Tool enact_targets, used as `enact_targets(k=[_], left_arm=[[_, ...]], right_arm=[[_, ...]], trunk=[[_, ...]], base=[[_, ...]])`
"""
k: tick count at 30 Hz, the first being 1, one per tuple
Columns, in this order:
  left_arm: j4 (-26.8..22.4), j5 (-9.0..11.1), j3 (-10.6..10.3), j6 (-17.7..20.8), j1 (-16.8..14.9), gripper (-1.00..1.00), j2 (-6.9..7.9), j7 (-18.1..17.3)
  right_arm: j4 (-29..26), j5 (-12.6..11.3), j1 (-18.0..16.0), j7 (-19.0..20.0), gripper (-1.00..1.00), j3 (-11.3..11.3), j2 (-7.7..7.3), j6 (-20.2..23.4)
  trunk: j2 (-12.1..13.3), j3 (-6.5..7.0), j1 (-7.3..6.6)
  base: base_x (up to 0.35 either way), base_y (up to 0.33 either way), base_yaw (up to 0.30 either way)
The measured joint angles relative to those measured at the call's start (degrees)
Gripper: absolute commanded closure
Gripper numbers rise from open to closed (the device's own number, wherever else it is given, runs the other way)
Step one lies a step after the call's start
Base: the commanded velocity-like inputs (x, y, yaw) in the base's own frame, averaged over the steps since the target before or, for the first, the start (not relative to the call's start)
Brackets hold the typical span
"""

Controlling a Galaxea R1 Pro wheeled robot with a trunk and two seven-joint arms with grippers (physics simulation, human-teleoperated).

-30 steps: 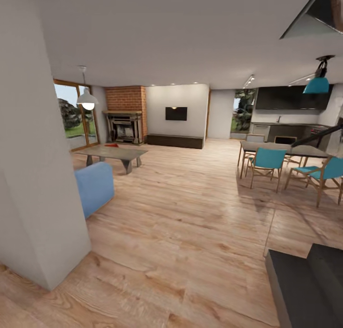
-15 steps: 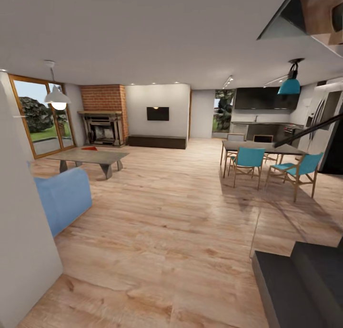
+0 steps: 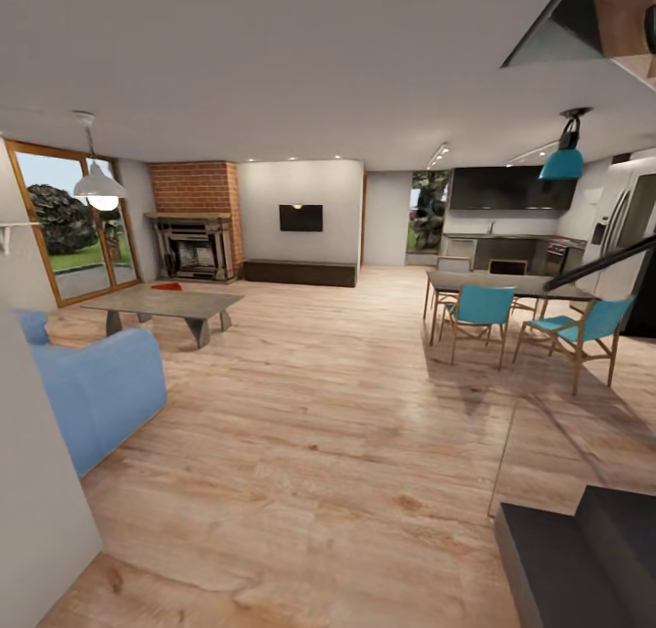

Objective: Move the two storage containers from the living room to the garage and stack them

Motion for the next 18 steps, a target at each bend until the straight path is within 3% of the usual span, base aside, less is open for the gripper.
enact_targets(k=[14,18], left_arm=[[0.0,0.0,0.0,-0.08,0.0,-1.0,0.0,0.0],[-0.02,0.01,0.0,-0.08,0.01,-1.0,0.07,0.0]], right_arm=[[0.0,0.02,0.0,-0.75,-1.0,-0.12,0.27,-0.11],[0.02,0.03,-0.01,-0.89,-1.0,-0.13,0.14,-0.16]], trunk=[[-0.01,0.0,0.0],[0.0,0.0,0.0]], base=[[0.327,0.0,0.004],[0.327,0.0,0.231]])
